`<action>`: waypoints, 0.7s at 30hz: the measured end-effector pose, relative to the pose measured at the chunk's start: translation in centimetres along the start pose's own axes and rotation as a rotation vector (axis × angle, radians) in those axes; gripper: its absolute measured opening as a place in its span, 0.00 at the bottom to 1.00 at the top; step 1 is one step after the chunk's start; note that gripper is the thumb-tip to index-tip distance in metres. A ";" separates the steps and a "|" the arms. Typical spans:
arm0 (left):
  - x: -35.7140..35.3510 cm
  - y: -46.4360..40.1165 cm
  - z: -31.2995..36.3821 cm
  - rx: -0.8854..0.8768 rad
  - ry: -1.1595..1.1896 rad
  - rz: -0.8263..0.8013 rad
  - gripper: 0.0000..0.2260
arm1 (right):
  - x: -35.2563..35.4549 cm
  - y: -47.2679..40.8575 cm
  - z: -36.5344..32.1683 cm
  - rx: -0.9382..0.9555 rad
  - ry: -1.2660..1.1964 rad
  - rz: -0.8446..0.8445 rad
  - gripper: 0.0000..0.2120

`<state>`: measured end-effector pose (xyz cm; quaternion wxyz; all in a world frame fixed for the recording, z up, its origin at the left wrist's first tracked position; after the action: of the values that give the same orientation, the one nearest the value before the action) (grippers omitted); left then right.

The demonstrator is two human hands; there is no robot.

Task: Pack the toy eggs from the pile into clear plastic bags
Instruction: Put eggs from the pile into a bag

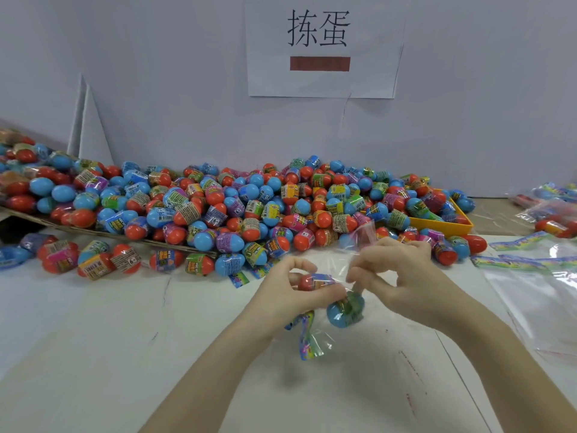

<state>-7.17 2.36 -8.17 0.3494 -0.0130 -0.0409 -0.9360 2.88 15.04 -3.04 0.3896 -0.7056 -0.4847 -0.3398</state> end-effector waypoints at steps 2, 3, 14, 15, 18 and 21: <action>-0.4 0.1 0.0 0.008 0.049 0.005 0.19 | 0.1 -0.1 0.2 -0.016 -0.039 0.026 0.14; -0.5 0.2 0.0 0.018 0.066 -0.032 0.20 | 0.0 -0.1 0.2 -0.010 -0.047 0.032 0.13; -0.7 0.8 0.7 0.132 0.026 -0.257 0.09 | 1.1 -0.3 0.3 0.081 -0.507 0.428 0.03; -0.6 0.7 0.7 0.136 0.027 -0.244 0.09 | 1.5 -0.4 1.2 0.024 -0.576 0.592 0.04; -0.1 0.7 0.9 0.148 0.094 -0.196 0.13 | 0.9 -1.0 3.9 -0.227 -0.442 0.724 0.04; 0.3 0.5 0.9 0.142 0.163 -0.111 0.24 | -1.6 -1.9 5.7 -0.351 0.015 0.387 0.14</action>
<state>-7.08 1.85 -7.20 0.2993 0.0902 -0.0790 -0.9466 1.21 19.79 -6.66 0.3227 -0.8394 -0.2713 -0.3432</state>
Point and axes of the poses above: each hand's wrist, its own y-axis away from the middle knuckle, its own x-axis out of the back of the hand, z = x × y, the point moved 2 cm from there along -y, towards the middle knuckle
